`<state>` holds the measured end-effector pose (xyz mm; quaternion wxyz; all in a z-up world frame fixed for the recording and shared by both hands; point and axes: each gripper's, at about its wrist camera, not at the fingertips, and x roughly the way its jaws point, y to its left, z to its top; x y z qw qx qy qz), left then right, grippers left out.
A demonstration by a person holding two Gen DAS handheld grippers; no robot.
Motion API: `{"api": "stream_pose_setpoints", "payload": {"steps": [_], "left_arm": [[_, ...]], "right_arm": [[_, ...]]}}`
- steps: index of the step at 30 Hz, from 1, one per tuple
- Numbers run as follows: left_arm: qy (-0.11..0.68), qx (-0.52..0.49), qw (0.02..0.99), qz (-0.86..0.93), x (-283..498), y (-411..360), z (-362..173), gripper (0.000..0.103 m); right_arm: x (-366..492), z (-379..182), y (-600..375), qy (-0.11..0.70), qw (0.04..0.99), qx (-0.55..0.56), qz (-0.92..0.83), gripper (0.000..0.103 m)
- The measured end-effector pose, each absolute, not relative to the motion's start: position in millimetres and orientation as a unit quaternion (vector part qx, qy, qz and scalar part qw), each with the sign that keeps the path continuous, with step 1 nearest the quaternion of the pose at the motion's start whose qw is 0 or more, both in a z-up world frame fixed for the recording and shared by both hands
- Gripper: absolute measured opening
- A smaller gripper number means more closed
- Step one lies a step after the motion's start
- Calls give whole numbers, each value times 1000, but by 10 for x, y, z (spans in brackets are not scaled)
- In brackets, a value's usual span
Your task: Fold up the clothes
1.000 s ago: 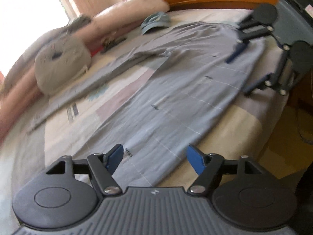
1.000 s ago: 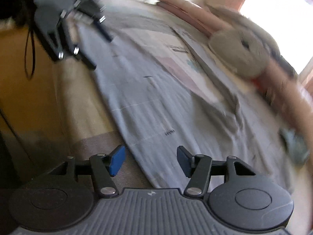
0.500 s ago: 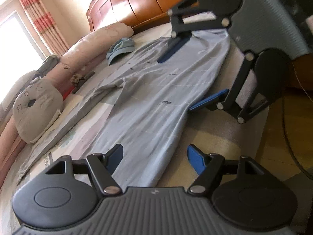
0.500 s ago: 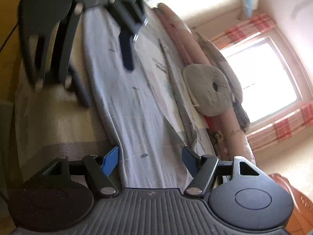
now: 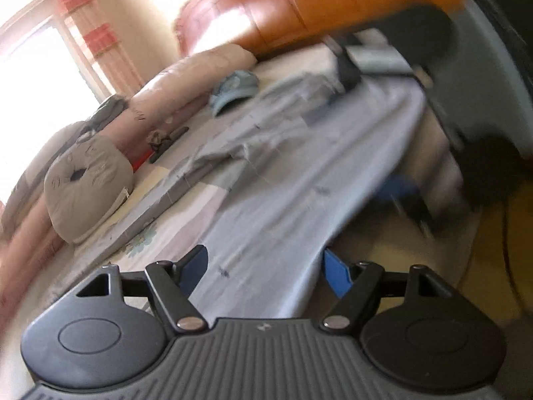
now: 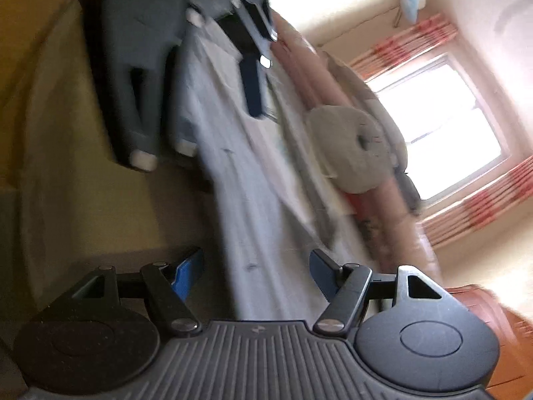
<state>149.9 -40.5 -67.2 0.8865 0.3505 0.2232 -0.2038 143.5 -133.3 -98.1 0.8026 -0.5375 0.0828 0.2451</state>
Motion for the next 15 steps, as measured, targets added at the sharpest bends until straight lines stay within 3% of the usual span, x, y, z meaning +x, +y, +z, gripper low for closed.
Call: {"api": "stream_pose_setpoints", "payload": {"steps": [10,15], "left_arm": [[176,555,805,-114,1446,-558,-977,79],[225,577,783,-50,1353,-61,-1015,79]], "right_arm": [[1543,-907,-1371,84,824,-509,234,74],[1612,-988,-1512,107,825,-504,231,74]]}}
